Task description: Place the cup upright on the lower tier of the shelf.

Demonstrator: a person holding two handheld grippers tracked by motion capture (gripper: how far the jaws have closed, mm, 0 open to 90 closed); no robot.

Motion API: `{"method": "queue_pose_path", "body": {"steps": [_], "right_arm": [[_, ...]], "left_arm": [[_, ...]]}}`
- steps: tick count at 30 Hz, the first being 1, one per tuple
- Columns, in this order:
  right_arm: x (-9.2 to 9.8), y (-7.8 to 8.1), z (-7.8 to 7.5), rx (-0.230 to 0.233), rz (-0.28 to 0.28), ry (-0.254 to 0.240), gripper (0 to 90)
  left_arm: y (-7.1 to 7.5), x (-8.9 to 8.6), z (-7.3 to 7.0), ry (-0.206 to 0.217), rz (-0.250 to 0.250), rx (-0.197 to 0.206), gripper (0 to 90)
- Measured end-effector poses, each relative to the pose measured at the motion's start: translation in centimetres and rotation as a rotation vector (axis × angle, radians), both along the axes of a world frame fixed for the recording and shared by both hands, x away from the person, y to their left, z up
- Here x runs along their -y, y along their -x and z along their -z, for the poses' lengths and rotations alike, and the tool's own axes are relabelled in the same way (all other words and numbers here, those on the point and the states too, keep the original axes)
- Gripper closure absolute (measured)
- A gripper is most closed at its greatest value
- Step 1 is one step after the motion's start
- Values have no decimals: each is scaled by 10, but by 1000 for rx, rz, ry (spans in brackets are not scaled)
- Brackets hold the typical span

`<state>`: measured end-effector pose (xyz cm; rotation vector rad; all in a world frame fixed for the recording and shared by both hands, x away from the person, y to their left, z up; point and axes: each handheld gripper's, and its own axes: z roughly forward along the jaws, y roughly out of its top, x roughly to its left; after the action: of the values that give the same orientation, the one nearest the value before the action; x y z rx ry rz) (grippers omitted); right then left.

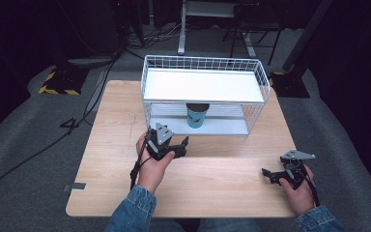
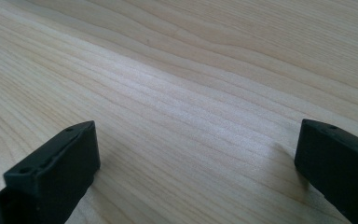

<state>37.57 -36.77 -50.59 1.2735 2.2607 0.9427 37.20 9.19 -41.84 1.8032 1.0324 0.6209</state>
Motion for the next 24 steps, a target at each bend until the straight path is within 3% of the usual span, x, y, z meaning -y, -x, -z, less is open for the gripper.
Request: {"method": "queue_pose_path", "body": {"steps": [10,24], "right_arm": [[0,0,0,-1,0,0,1],[0,0,0,-1,0,0,1]], "left_arm": [[28,-25,-2,-28,23,-2,157],[64,-50,14,-64,57,-42,158]]}}
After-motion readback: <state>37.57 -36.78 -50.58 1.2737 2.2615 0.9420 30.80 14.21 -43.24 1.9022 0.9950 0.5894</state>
